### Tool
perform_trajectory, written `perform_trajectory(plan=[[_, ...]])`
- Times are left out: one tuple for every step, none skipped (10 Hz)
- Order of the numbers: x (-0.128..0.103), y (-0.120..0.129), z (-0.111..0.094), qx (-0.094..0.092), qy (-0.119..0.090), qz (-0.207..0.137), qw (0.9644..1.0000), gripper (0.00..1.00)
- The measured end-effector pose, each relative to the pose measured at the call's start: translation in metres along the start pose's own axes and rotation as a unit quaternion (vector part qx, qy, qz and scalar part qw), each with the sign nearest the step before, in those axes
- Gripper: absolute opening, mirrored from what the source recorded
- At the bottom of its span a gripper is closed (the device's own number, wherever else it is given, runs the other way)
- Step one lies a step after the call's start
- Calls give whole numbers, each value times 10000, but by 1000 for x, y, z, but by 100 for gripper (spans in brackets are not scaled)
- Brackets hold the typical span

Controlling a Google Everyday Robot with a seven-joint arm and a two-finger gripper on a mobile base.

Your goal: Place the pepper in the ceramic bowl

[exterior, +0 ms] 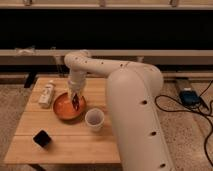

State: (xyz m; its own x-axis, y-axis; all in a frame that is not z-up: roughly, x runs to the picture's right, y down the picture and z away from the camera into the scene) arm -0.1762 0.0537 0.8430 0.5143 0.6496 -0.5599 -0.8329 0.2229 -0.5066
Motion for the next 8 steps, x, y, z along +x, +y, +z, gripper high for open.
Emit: perform_trajectory(plan=[[-4, 5, 4, -16, 11, -62, 10000, 41], [-10, 11, 7, -41, 12, -135, 9999, 52], [-13, 12, 7, -54, 10, -164, 9999, 60], [-14, 13, 9, -59, 24, -209, 9998, 70], [-16, 18, 10, -71, 45, -294, 9995, 76], [-17, 20, 11, -86, 57, -346, 9993, 76], [-16, 19, 11, -93, 66, -369, 9993, 76], [-16, 18, 11, -107, 81, -404, 9991, 76]])
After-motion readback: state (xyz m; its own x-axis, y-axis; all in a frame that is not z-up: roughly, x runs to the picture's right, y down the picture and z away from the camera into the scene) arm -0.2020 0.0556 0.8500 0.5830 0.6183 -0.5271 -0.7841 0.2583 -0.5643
